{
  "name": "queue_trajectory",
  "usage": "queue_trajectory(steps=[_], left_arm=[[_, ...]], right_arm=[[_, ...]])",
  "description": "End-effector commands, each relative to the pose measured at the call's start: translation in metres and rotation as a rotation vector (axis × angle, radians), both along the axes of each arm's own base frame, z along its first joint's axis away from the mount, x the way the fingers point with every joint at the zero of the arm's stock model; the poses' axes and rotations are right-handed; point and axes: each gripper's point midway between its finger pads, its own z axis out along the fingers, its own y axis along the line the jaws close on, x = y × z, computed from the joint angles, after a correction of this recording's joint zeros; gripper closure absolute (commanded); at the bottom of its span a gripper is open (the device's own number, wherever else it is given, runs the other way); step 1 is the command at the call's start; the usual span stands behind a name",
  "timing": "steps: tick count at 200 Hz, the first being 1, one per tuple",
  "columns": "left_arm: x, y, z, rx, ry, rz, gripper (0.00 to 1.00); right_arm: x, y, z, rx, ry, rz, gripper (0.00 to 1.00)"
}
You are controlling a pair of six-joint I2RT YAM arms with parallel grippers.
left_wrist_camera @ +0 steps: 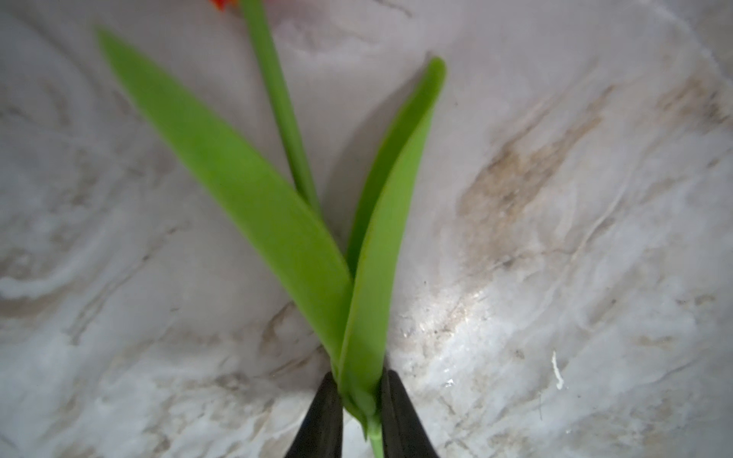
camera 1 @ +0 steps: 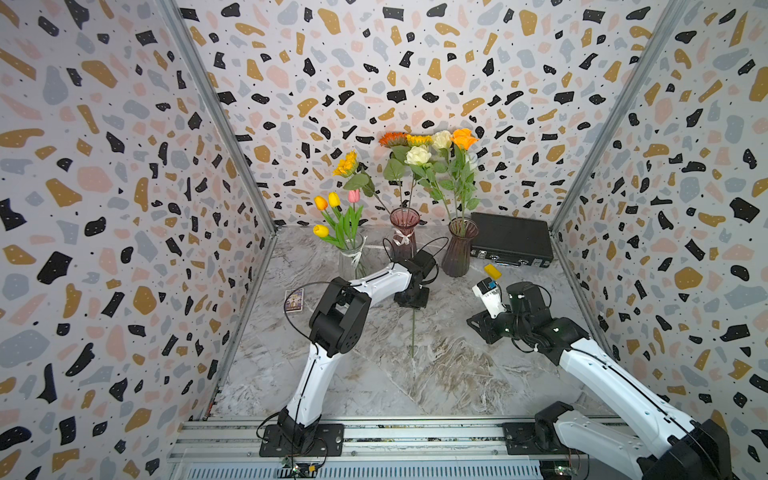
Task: Arrange the flowers in different vases according to their variety
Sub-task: Pick up the flower at the center of the board.
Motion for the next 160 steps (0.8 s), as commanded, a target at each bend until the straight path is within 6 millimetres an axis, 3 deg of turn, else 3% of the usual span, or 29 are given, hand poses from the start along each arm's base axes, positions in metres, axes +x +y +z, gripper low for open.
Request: queue_trajectory(steps=[1, 27, 56, 81, 120, 160], left_arm=[[-0.003, 0.002, -0.015, 0.010, 0.043, 0.010, 0.89], [-0.004, 0.004, -0.011, 0.014, 0.034, 0.012, 1.00], [-0.007, 0.006, -0.004, 0.004, 0.024, 0.012, 1.00], [-0.014, 0.006, 0.014, -0.013, 0.007, -0.001, 1.00], [-0.041, 0.007, 0.074, -0.032, -0.070, -0.081, 1.00], [-0.068, 0.008, 0.169, -0.094, -0.242, -0.148, 1.00]], right_arm=[[0.000, -0.004, 0.018, -0.003, -0.045, -0.004, 0.74], [0.000, -0.006, 0.016, -0.014, -0.045, -0.007, 0.74], [0.000, -0.006, 0.014, -0.020, -0.043, -0.008, 0.74], [0.001, -0.008, 0.011, -0.031, -0.040, -0.011, 0.74], [0.002, -0.009, 0.009, -0.035, -0.042, -0.017, 0.74], [0.003, -0.009, 0.009, -0.036, -0.045, -0.023, 0.75]])
